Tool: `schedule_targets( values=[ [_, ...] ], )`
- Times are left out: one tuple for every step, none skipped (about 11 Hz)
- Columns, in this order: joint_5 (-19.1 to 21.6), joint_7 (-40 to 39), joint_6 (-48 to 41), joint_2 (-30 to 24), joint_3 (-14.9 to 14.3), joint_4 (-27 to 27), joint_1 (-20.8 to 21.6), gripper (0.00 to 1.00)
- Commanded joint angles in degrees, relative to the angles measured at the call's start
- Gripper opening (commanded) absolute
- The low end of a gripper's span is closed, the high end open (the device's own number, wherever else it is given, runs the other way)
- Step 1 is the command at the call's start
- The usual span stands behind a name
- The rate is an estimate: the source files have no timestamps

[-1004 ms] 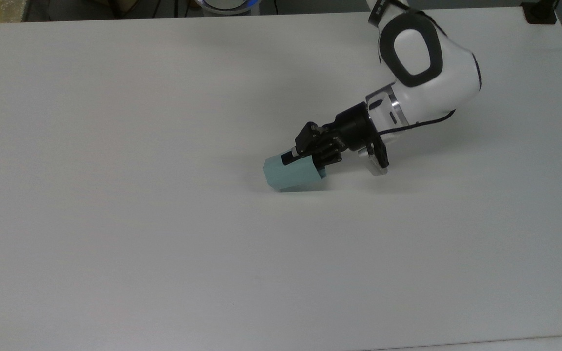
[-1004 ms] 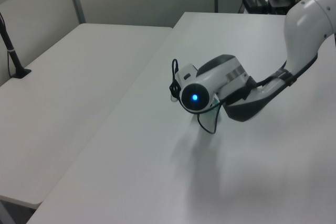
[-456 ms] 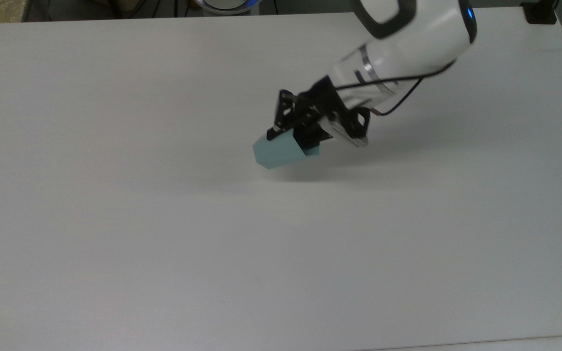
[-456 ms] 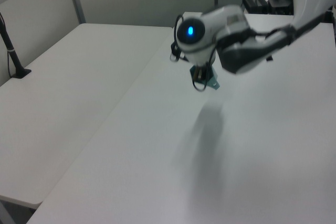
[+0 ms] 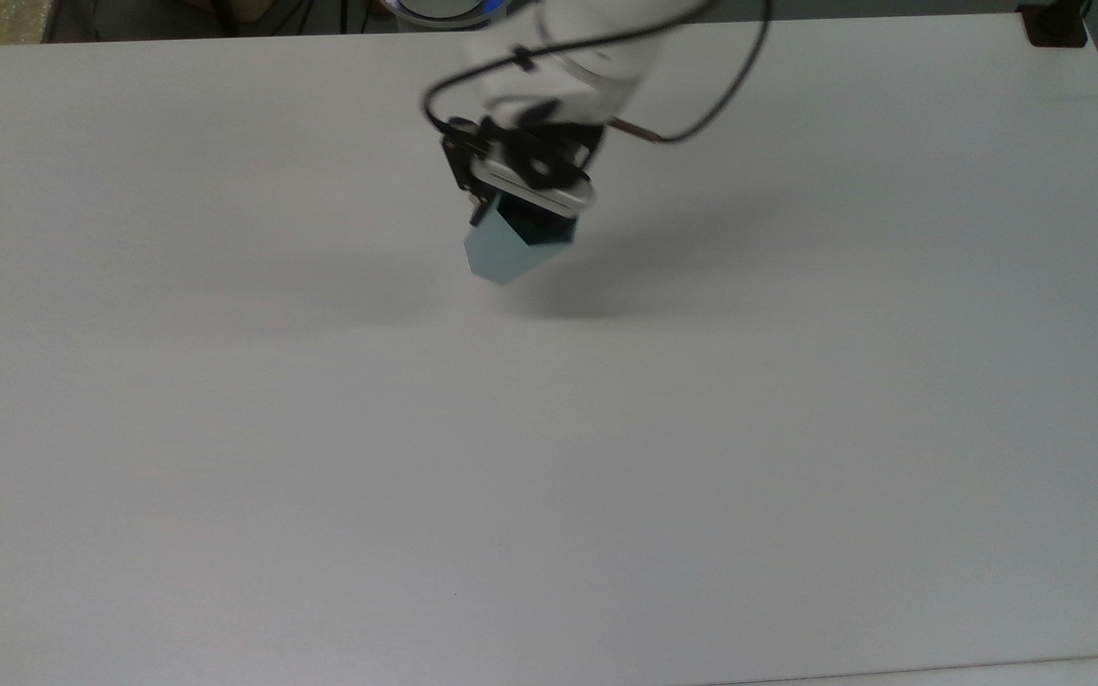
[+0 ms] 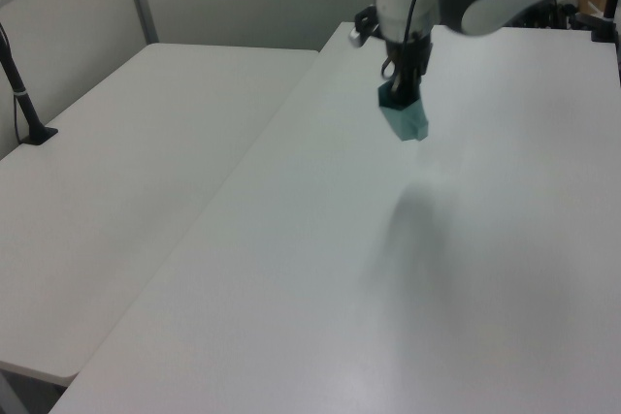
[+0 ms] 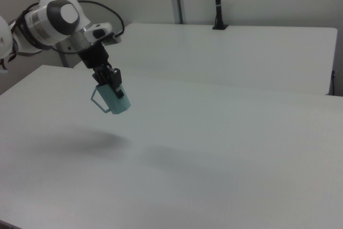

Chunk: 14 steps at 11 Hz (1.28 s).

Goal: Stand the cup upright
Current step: 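Lift and rotate the held cup so its base faces the table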

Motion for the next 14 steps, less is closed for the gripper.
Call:
schedule_targets(
  values=[
    [12.0,-11.01,8.52,-12.68,0.67,-16.13,-10.45,0.0],
    [13.07,-12.17,11.32,-13.05,0.58,-19.12,-13.09,0.0],
    [14.82,-12.27,15.88,-12.53,0.5,-21.15,-15.47,0.0],
    [16.23,-12.44,20.1,-11.57,0.41,-22.91,-16.54,0.0],
    [16.33,-12.44,23.53,-10.08,0.41,-24.93,-16.55,0.0],
    [16.33,-12.27,25.4,-8.67,0.49,-25.74,-16.37,0.0],
    [16.33,-12.01,25.76,-7.61,0.58,-25.92,-16.2,0.0],
    [16.33,-11.92,25.94,-6.65,0.67,-25.92,-16.2,0.0],
    [16.33,-11.74,26.03,-5.59,0.67,-25.83,-16.2,0.0],
    [16.33,-11.65,26.73,-5.15,0.76,-25.66,-16.28,0.0],
    [16.42,-11.56,26.91,-5.32,0.76,-25.66,-16.46,0.0],
    [16.51,-11.39,26.82,-5.32,0.76,-25.66,-16.55,0.0],
    [16.51,-11.3,26.21,-5.49,0.76,-25.57,-16.55,0.27],
    [16.51,-11.82,25.68,-5.93,0.76,-25.57,-16.55,0.67]
  ],
)
